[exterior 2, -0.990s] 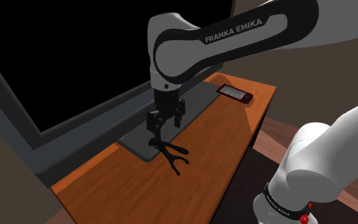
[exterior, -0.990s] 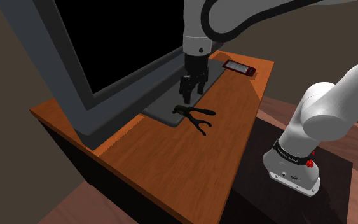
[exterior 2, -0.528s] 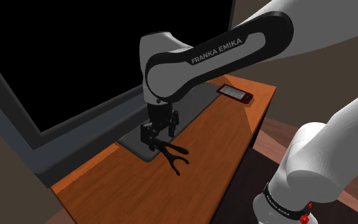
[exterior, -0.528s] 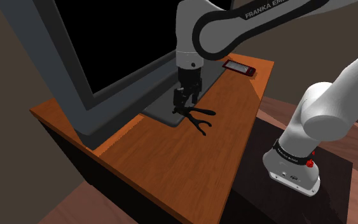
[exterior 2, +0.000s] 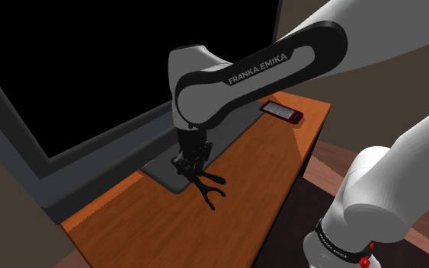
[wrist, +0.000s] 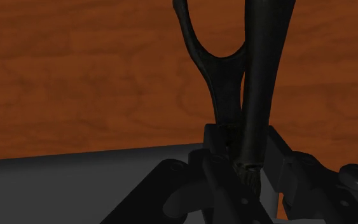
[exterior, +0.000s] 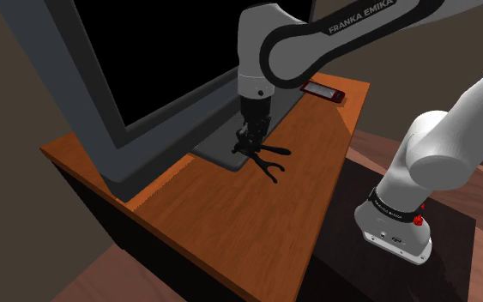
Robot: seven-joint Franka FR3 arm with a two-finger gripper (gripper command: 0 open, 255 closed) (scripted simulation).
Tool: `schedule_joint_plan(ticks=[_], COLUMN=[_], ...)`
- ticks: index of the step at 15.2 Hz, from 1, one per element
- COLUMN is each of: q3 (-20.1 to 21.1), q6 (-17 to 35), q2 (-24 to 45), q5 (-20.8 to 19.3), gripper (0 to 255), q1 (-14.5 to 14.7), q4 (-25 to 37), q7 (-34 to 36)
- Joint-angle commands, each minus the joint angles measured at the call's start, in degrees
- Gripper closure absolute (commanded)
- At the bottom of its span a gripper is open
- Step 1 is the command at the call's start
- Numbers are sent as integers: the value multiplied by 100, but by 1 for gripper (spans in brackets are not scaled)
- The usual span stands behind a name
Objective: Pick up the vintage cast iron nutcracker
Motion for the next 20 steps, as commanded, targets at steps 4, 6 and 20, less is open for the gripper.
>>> schedule_joint_plan(ticks=[4, 6, 20], q3=[4, -10, -141], q6=[2, -84, -1211], q2=[8, -29, -351], q5=[2, -1, -61], gripper=[255, 255, 255], q1=[2, 0, -27], q4=[-13, 36, 849], q7=[2, 3, 93])
